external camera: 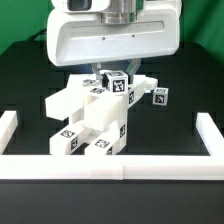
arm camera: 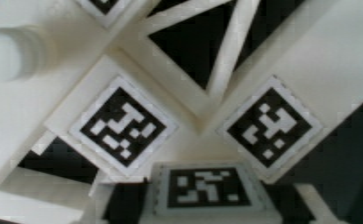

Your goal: Assemble chair

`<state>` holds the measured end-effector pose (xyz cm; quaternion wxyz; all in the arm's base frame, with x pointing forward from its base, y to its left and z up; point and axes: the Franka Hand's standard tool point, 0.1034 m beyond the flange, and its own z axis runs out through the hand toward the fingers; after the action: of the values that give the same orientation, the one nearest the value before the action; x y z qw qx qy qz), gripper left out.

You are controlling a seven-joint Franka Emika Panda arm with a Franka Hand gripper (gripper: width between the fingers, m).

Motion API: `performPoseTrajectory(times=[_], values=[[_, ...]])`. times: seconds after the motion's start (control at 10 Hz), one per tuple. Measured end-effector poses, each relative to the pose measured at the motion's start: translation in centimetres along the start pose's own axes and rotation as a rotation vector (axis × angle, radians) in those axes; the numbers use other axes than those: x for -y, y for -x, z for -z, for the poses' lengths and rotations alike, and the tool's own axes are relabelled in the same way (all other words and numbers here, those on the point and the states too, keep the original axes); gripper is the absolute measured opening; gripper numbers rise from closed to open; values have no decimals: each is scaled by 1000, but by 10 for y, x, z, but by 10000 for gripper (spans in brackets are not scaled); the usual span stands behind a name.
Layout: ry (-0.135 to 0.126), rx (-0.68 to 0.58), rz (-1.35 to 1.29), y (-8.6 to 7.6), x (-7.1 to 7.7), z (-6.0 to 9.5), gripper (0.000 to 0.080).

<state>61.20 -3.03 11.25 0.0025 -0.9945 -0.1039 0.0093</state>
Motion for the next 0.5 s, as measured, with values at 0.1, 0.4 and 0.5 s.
performPoseTrajectory(times=[0.1,0.4,0.5], values=[[0,0,1,0,0,0,285],[-1,0,-197,0,0,0,285],[-2,0,-257,0,1,0,285]])
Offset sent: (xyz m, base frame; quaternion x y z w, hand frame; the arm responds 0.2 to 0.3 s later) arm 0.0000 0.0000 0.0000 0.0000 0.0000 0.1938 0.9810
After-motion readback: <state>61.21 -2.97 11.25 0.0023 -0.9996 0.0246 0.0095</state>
